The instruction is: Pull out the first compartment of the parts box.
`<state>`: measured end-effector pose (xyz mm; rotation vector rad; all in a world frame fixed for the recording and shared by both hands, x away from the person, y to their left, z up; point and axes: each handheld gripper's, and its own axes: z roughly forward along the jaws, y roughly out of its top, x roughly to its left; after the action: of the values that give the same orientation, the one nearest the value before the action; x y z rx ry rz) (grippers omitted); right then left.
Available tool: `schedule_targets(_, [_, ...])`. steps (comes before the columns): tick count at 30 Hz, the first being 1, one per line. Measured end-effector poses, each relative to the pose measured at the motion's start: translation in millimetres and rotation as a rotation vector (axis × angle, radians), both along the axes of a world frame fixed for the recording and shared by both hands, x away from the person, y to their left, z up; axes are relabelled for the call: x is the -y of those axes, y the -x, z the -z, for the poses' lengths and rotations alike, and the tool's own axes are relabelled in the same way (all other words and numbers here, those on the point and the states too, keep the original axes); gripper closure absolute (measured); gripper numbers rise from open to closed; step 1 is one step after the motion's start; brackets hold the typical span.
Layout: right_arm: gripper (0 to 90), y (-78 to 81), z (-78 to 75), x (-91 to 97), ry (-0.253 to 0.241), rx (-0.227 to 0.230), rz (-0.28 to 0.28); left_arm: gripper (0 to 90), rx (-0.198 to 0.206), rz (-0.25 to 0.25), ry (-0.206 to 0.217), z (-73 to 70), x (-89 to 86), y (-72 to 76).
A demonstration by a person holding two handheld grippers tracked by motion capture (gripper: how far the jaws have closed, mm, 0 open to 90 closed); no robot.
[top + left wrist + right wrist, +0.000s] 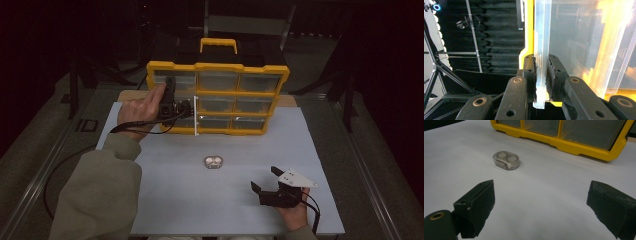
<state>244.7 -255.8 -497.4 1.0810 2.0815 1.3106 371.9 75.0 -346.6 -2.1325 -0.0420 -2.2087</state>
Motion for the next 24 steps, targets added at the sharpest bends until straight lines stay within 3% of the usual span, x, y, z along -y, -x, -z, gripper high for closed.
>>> schedule_targets(24, [8.3, 0.0, -0.1, 0.1, 0.0, 0.001, 0.001, 79.6, 0.014, 0.007, 0.0, 2.2, -1.4, 10.9])
